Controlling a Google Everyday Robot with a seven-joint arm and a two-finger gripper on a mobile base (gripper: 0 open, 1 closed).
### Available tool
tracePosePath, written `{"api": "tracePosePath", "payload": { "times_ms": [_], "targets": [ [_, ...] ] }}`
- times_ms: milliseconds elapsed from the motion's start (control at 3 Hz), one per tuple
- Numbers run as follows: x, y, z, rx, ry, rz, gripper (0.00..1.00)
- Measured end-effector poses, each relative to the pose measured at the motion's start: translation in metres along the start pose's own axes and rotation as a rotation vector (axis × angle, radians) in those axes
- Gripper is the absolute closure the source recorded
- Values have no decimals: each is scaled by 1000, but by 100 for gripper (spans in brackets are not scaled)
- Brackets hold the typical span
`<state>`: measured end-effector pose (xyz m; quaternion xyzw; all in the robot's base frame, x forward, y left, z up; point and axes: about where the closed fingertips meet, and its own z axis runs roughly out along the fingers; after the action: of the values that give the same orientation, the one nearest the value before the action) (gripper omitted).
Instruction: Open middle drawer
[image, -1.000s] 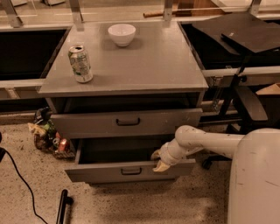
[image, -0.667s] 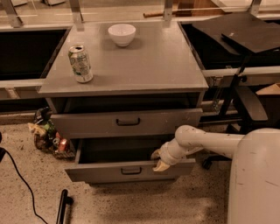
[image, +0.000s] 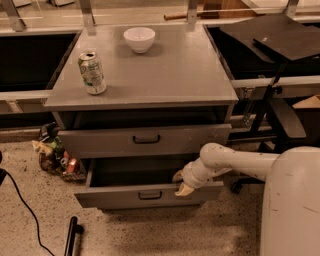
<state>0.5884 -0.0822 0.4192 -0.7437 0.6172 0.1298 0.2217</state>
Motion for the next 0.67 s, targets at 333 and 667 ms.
{"api": "tracePosePath", "payload": {
  "times_ms": [333,667],
  "targets": [
    [-1,9,1,-19,-11,-8,11],
    [-4,25,-3,-49,-13,-14,0]
  ]
}}
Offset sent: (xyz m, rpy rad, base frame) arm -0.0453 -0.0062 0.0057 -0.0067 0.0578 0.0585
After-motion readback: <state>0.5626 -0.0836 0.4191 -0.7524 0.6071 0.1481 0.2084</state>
